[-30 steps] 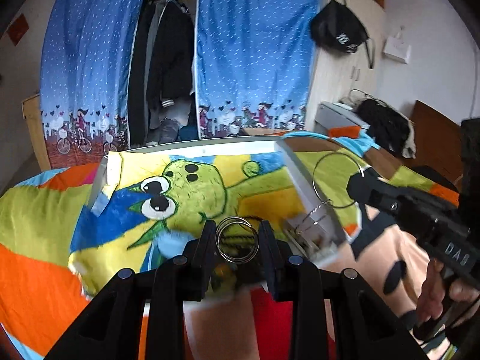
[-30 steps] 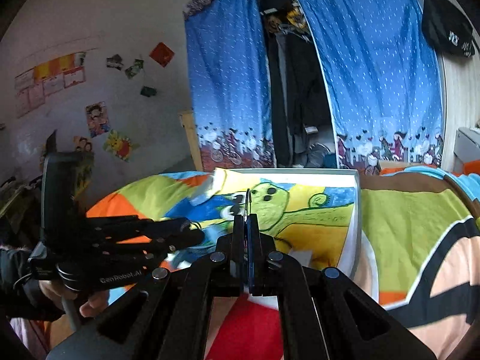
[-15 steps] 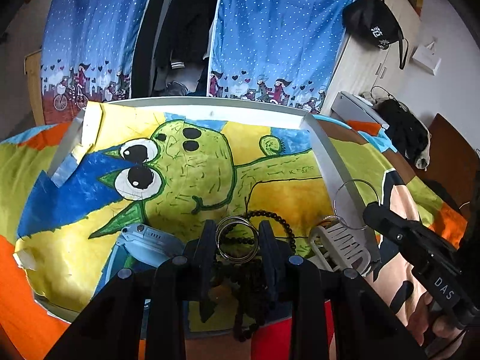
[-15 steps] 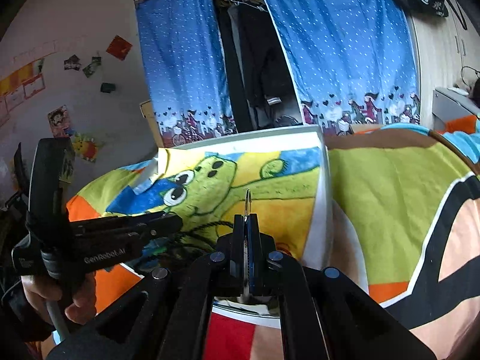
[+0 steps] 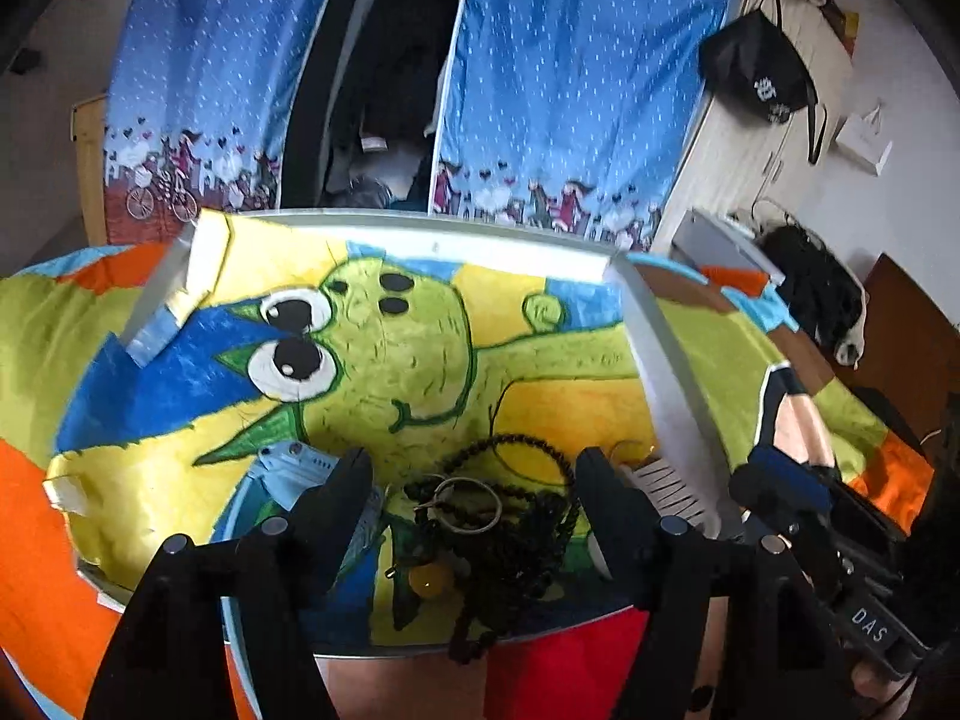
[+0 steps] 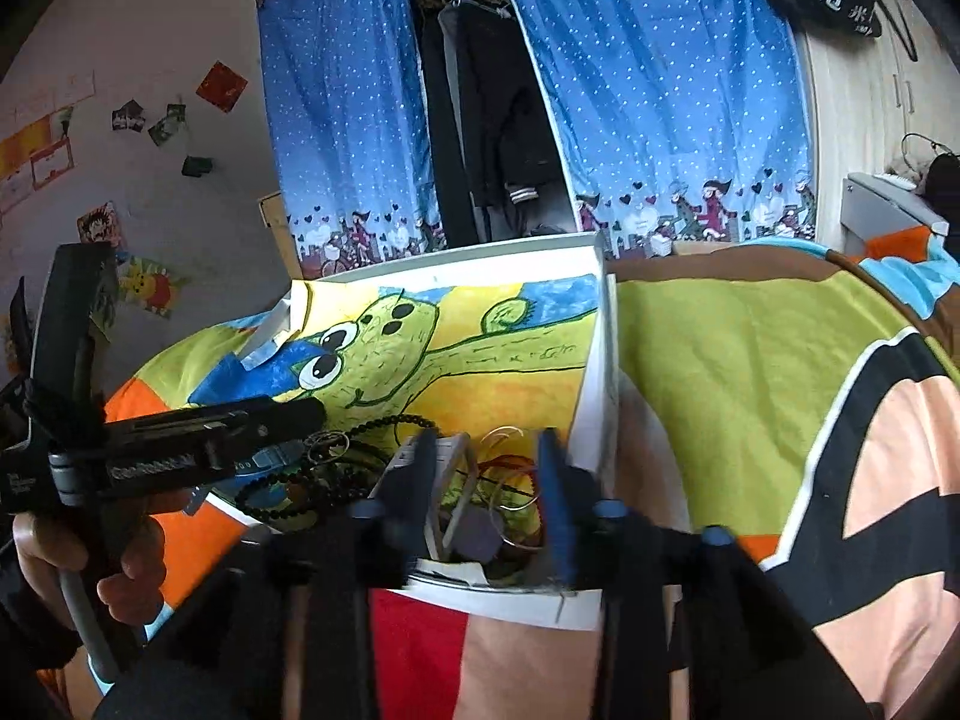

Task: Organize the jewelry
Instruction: 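Carry both earrings into the white tray and open both tools, then move both tools back to the white clip and gold chain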

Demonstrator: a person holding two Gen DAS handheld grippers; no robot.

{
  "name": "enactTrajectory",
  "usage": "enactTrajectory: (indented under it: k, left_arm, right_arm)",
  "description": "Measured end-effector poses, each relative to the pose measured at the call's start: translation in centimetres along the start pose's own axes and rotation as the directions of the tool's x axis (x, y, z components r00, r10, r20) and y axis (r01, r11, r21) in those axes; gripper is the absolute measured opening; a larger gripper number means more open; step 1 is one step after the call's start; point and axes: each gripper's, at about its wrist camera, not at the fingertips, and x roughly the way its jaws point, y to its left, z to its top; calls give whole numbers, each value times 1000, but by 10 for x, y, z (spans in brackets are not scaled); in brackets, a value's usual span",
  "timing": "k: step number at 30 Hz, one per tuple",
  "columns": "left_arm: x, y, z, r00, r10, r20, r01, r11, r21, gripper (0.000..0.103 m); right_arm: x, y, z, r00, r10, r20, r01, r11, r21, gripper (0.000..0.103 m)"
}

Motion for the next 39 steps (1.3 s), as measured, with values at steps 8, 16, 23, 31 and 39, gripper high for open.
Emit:
enactTrajectory:
  k: [8, 16, 23, 31, 39]
  left_arm:
    - [-42, -2, -8, 992, 60, 115, -57, 998, -33, 103]
    - [-93, -5, -39, 979, 97, 182, -94, 995, -26, 103]
    - [-145, -6, -75, 958, 128, 255, -134, 991, 8, 103]
    - [-194, -1, -127, 944, 161, 289, -177, 984, 31, 103]
    - [-209, 19, -189, 959, 186, 213, -199, 979, 42, 103]
  right_arm:
    - [-40, 0, -2, 997, -23, 69, 24, 1000, -18, 63]
    - [-100, 19, -16, 984, -7, 179, 19, 998, -64, 85]
    - [-150, 42, -44, 960, 3, 281, 29, 993, -110, 98]
    - [-193, 55, -89, 948, 11, 317, 29, 992, -123, 102]
    - [-214, 59, -146, 971, 19, 239, 20, 987, -161, 102]
